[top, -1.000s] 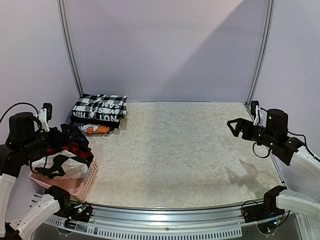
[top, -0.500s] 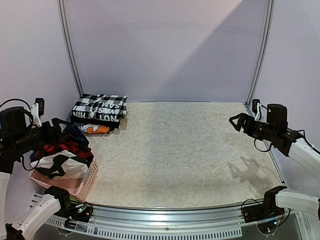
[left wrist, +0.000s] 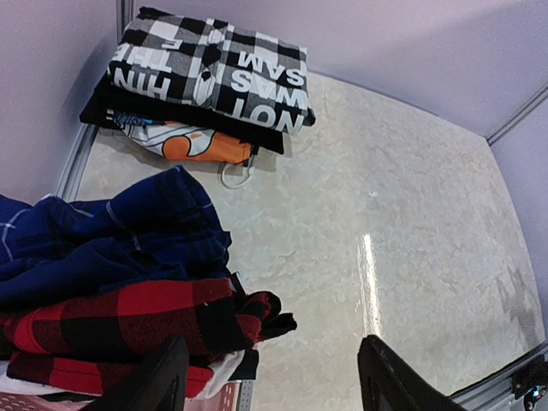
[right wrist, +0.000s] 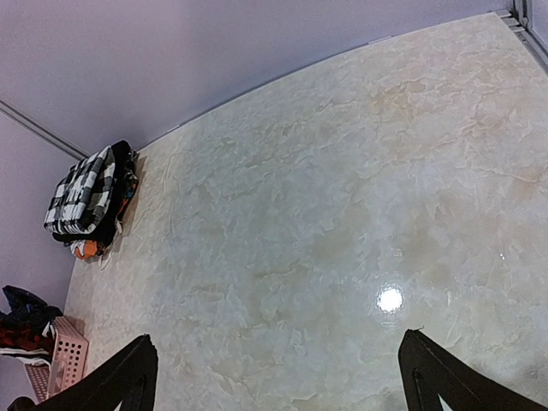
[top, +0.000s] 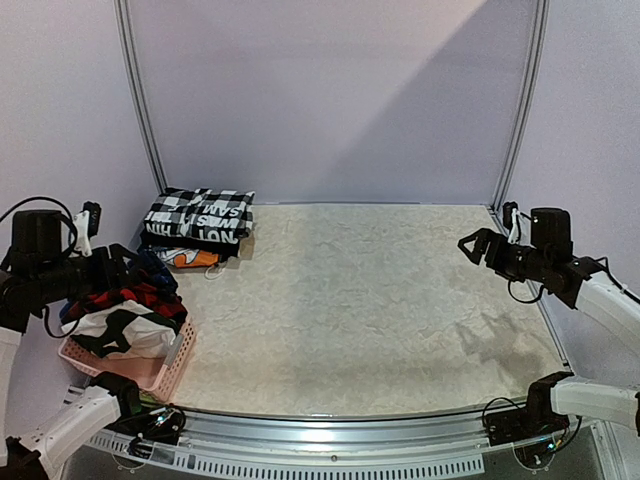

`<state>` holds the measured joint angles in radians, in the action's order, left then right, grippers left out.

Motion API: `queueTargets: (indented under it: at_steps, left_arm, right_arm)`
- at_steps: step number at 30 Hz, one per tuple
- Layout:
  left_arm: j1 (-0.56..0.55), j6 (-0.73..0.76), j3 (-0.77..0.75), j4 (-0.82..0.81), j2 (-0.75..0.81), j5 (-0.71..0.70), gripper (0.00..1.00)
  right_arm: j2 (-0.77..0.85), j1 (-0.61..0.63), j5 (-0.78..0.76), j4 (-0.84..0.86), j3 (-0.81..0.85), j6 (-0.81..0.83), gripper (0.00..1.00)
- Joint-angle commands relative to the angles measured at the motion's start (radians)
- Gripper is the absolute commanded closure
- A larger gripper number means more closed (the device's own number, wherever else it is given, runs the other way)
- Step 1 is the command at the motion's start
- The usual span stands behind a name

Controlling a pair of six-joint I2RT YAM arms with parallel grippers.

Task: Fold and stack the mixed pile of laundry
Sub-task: Pick up the crumpled shirt from the bin.

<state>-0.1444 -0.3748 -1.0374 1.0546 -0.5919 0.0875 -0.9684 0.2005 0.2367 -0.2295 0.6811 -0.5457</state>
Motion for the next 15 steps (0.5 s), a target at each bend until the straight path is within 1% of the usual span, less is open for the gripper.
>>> queueTargets:
  at_steps: [1,6,10,12,15]
  left_arm:
    - [-0.095,0.013,-0.02,0.046,-0.082,-0.056,0.32]
    - [-0.364,-0.053,-0.065,0.051,-0.157,-0.288,0.36]
    - [-0.591,-0.106,-0.107,0.099,-0.232,-0.469,0.38]
    - [-0.675,-0.143,-0.118,0.132,-0.241,-0.556,0.39]
    - [-0.761,-0.214,-0.104,0.192,-0.244,-0.633,0.39]
  right_arm:
    - [-0.011,-0.009,-0.017,-0.042,0.038,-0.009,0.01]
    - [-0.013,-0.009,-0.025,-0.048,0.039,-0.01,0.01]
    - [-0.024,-0.009,-0.022,-0.051,0.041,-0.011,0.01]
    - [-0.03,-0.009,-0.02,-0.054,0.041,-0.012,0.01]
    - [-0.04,-0.009,-0.015,-0.056,0.045,-0.013,0.01]
